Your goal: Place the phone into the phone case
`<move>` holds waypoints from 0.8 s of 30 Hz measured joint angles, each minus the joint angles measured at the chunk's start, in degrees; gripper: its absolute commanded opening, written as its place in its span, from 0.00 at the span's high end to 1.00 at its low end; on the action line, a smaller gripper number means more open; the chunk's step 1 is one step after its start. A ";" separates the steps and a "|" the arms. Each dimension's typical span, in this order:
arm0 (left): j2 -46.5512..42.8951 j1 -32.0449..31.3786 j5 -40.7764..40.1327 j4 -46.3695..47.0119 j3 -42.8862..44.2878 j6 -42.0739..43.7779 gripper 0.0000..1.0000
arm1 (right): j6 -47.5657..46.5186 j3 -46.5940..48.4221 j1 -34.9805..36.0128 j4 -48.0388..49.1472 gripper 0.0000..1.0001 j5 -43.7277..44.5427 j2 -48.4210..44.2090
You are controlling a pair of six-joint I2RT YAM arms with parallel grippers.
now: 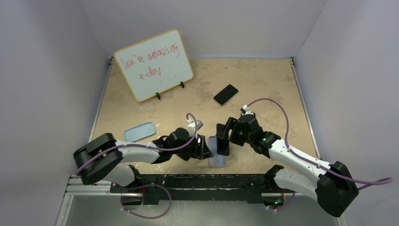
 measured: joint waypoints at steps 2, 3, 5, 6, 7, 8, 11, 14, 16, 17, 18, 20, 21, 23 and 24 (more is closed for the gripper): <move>-5.20 0.00 -3.82 -4.24 -0.13 0.15 0.36 | 1.55 -0.98 0.02 1.81 0.64 -0.63 -0.61; -8.13 0.00 -6.10 -6.45 -0.13 0.33 0.31 | 2.19 -1.44 0.04 2.43 0.64 -1.14 -0.90; -14.56 0.00 -10.82 -11.21 -0.11 0.66 0.21 | 3.41 -2.32 0.07 2.97 0.64 -1.60 -1.05; -17.46 0.00 -13.16 -13.40 -0.11 0.90 0.18 | 3.87 -2.54 0.17 3.04 0.64 -1.77 -1.03; -20.06 0.00 -15.28 -15.65 -0.09 0.98 0.15 | 4.22 -2.62 0.31 2.99 0.64 -1.84 -1.01; -21.92 0.00 -16.90 -17.49 -0.07 1.20 0.14 | 4.52 -2.62 0.48 3.02 0.64 -1.84 -1.01; -26.21 0.00 -21.11 -23.71 0.33 2.21 0.08 | 5.53 -2.62 1.66 3.54 0.64 -1.64 -0.90; -28.22 0.00 -24.63 -31.10 2.23 3.30 0.06 | 6.82 -2.62 3.98 3.87 0.63 -1.27 -0.35; -29.16 0.00 -26.34 -34.67 3.61 3.93 0.06 | 7.69 -2.58 5.79 4.15 0.62 -0.74 0.72; -29.68 0.00 -27.10 -36.11 4.20 4.11 0.07 | 7.96 -2.51 6.58 4.20 0.62 -0.37 1.40; -30.25 0.00 -27.82 -37.42 4.70 4.31 0.07 | 8.17 -2.43 7.23 4.15 0.62 0.15 2.08; -31.30 0.00 -28.87 -39.39 5.29 4.72 0.08 | 8.63 -2.27 8.20 4.20 0.60 0.85 3.37; -31.82 0.00 -29.33 -40.37 5.46 5.01 0.08 | 8.83 -2.21 8.48 4.22 0.60 1.20 3.76; -32.76 0.00 -30.05 -42.01 5.57 5.22 0.08 | 9.14 -2.19 9.16 4.31 0.58 1.99 4.66; -33.27 0.00 -30.32 -42.77 5.57 5.31 0.08 | 9.20 -2.16 9.51 4.37 0.58 2.29 5.20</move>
